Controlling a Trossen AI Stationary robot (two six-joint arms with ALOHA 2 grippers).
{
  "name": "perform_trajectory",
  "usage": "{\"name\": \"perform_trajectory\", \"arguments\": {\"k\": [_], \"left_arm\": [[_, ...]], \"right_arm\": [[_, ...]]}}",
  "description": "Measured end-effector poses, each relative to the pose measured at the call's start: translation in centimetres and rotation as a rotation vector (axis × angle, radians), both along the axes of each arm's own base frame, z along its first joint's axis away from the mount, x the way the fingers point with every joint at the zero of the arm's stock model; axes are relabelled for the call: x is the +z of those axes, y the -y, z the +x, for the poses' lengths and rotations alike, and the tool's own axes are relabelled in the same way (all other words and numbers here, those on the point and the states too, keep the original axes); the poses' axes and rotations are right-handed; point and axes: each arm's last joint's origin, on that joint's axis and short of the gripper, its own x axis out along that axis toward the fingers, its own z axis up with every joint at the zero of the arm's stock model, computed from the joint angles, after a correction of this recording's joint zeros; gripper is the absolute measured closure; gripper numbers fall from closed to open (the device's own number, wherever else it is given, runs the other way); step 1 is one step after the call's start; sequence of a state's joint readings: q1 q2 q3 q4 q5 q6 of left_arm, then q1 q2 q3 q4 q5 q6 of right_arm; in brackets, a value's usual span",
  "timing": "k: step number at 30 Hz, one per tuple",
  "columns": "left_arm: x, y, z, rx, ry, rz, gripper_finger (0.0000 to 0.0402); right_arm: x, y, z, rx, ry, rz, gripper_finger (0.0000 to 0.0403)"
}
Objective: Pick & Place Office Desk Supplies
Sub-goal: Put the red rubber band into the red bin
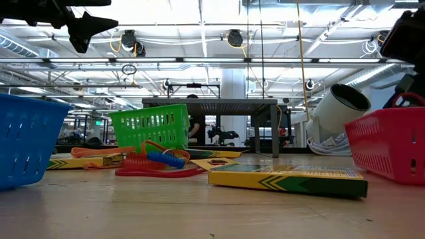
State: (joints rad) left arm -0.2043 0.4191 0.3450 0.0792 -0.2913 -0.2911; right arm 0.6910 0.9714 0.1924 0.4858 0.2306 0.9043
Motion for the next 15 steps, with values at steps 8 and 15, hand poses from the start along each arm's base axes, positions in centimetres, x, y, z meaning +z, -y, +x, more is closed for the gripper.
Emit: {"name": "perform_trajectory", "arguments": {"k": [8,15], "left_arm": [[0.00,0.00,0.00,0.000,0.000,0.005,0.0176],[0.00,0.00,0.00,0.000,-0.001,0.008,0.0176]], "right_arm": [[0.64,-0.50,0.61,0.003,0.003,-0.003,0.0248],[0.16,-0.47,0.56,-0.021,-0.058,0.017,0.0248]]}}
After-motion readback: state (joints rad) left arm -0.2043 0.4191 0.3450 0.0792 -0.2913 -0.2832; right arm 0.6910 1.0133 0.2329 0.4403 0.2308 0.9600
